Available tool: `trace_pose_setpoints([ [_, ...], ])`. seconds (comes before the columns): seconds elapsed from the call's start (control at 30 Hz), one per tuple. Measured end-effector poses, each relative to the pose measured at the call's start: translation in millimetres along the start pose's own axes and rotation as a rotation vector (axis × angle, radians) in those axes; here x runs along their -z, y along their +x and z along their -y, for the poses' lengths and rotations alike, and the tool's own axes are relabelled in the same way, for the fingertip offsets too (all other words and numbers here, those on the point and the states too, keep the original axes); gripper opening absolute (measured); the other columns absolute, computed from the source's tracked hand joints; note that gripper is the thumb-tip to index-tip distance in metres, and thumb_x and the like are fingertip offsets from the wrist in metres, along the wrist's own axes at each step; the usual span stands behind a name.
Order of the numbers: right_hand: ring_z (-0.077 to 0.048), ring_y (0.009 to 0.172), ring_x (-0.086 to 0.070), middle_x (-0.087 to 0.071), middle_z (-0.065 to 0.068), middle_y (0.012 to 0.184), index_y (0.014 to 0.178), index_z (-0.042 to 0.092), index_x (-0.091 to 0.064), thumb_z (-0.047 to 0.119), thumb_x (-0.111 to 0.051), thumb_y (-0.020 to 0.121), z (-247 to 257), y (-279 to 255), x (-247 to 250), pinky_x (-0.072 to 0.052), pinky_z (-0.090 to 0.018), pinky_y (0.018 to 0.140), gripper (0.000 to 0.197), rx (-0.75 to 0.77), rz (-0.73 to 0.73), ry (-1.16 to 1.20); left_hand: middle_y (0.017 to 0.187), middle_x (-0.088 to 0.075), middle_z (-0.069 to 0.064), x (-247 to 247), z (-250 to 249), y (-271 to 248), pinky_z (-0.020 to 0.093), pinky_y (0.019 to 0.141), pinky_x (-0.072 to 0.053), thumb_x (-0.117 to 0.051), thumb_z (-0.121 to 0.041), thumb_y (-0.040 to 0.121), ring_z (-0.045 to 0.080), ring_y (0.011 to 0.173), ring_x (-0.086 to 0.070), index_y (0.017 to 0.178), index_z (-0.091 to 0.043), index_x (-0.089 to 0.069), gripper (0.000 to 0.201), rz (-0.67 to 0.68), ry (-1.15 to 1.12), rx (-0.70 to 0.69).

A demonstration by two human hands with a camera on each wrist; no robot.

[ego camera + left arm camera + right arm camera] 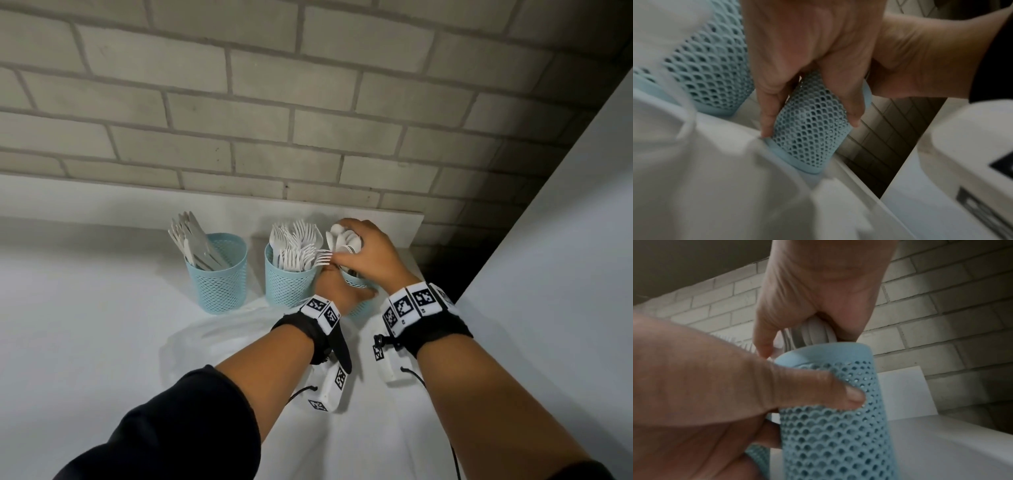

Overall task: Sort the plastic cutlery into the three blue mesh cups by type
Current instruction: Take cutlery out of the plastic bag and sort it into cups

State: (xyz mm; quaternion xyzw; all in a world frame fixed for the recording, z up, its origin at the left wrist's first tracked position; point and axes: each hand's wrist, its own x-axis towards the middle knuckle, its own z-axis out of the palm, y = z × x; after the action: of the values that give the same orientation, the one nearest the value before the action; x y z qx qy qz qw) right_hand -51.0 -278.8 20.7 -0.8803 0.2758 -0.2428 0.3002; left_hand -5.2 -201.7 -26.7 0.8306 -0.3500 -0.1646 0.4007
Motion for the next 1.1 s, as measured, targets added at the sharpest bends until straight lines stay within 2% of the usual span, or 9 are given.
trace_pose_setpoints([
  [0.1, -0.017, 0.095, -0.057, -0.058, 0.001, 0.103, 0.107, 0.021, -0.056, 0.034, -0.078, 0.066, -2, 0, 6, -0.048, -0.031, 0.08, 0.049, -0.012, -0.059, -0.063, 0.131, -0.047, 0.006, 1, 4, 0, 0.026, 0.104, -0.031, -0.079, -0.032, 0.07, 0.021, 0.125, -0.044, 0.133, -0.008, -0.033, 0.081, 0.031, -0.054, -0.027],
  [0.23, -0.011, 0.113, -0.05, -0.053, 0.004, 0.127, 0.135, 0.028, -0.046, 0.031, -0.076, 0.069, 3, 3, 6, -0.04, -0.026, 0.093, 0.073, 0.009, 0.046, -0.012, 0.124, -0.053, 0.006, -4, 7, 6, 0.031, 0.103, -0.037, -0.079, -0.041, 0.068, 0.024, 0.122, -0.049, 0.126, -0.009, -0.04, 0.078, 0.024, -0.027, -0.022],
  [0.33, -0.015, 0.095, -0.058, -0.061, 0.003, 0.106, 0.116, 0.029, -0.058, 0.032, -0.068, 0.07, 10, 1, 0, -0.047, -0.027, 0.081, 0.047, 0.105, 0.043, -0.048, 0.126, -0.052, 0.007, -6, 8, 10, 0.033, 0.105, -0.036, -0.075, -0.051, 0.067, 0.025, 0.123, -0.047, 0.128, -0.009, -0.042, 0.081, 0.0, 0.05, 0.003],
  [0.57, -0.019, 0.075, -0.057, -0.059, 0.0, 0.084, 0.094, 0.017, -0.056, 0.011, -0.064, 0.076, 2, 2, 7, -0.05, -0.03, 0.065, 0.021, 0.128, -0.305, 0.095, 0.118, -0.058, -0.001, -6, 18, 13, 0.032, 0.102, -0.043, -0.086, -0.03, 0.058, 0.016, 0.11, -0.056, 0.129, -0.016, -0.04, 0.086, 0.063, -0.199, -0.081],
  [0.7, -0.014, 0.093, -0.055, -0.053, 0.003, 0.106, 0.118, 0.024, -0.049, 0.011, -0.063, 0.079, 0, 0, 13, -0.048, -0.028, 0.075, 0.043, -0.004, -0.224, 0.111, 0.121, -0.058, 0.0, -5, 18, 11, 0.029, 0.102, -0.041, -0.083, -0.026, 0.063, 0.015, 0.11, -0.055, 0.128, -0.015, -0.041, 0.078, 0.092, -0.224, -0.122],
  [0.87, -0.02, 0.13, -0.038, -0.022, 0.0, 0.154, 0.142, 0.036, -0.032, 0.042, -0.056, 0.088, 12, 13, 21, -0.033, -0.036, 0.106, 0.059, -0.054, 0.077, -0.209, 0.131, -0.051, -0.001, -8, 16, 11, 0.03, 0.11, -0.032, -0.083, -0.04, 0.061, 0.019, 0.125, -0.047, 0.134, -0.015, -0.035, 0.092, 0.056, -0.135, -0.074],
  [0.93, -0.018, 0.117, -0.051, -0.043, 0.0, 0.144, 0.13, 0.035, -0.05, 0.049, -0.054, 0.086, 18, 18, 16, -0.041, -0.035, 0.098, 0.045, 0.011, 0.23, -0.313, 0.134, -0.048, 0.003, -9, 15, 12, 0.03, 0.109, -0.031, -0.083, -0.041, 0.062, 0.021, 0.129, -0.043, 0.136, -0.012, -0.032, 0.094, 0.03, -0.084, -0.043],
  [1.0, -0.016, 0.091, -0.06, -0.066, 0.002, 0.103, 0.094, 0.027, -0.068, 0.043, -0.056, 0.086, 21, 19, 9, -0.043, -0.027, 0.076, 0.021, 0.041, 0.251, -0.326, 0.132, -0.049, 0.006, -10, 9, 11, 0.03, 0.106, -0.034, -0.08, -0.04, 0.067, 0.023, 0.128, -0.045, 0.134, -0.01, -0.036, 0.086, 0.016, -0.033, 0.012],
  [1.1, -0.024, 0.078, -0.058, -0.063, -0.004, 0.081, 0.073, 0.017, -0.063, 0.029, -0.049, 0.086, 16, 14, 4, -0.038, -0.025, 0.064, 0.023, -0.071, -0.051, -0.407, 0.135, -0.047, 0.007, -10, 2, 9, 0.031, 0.108, -0.031, -0.075, -0.041, 0.072, 0.023, 0.129, -0.042, 0.134, -0.012, -0.033, 0.08, -0.035, 0.018, 0.092],
])
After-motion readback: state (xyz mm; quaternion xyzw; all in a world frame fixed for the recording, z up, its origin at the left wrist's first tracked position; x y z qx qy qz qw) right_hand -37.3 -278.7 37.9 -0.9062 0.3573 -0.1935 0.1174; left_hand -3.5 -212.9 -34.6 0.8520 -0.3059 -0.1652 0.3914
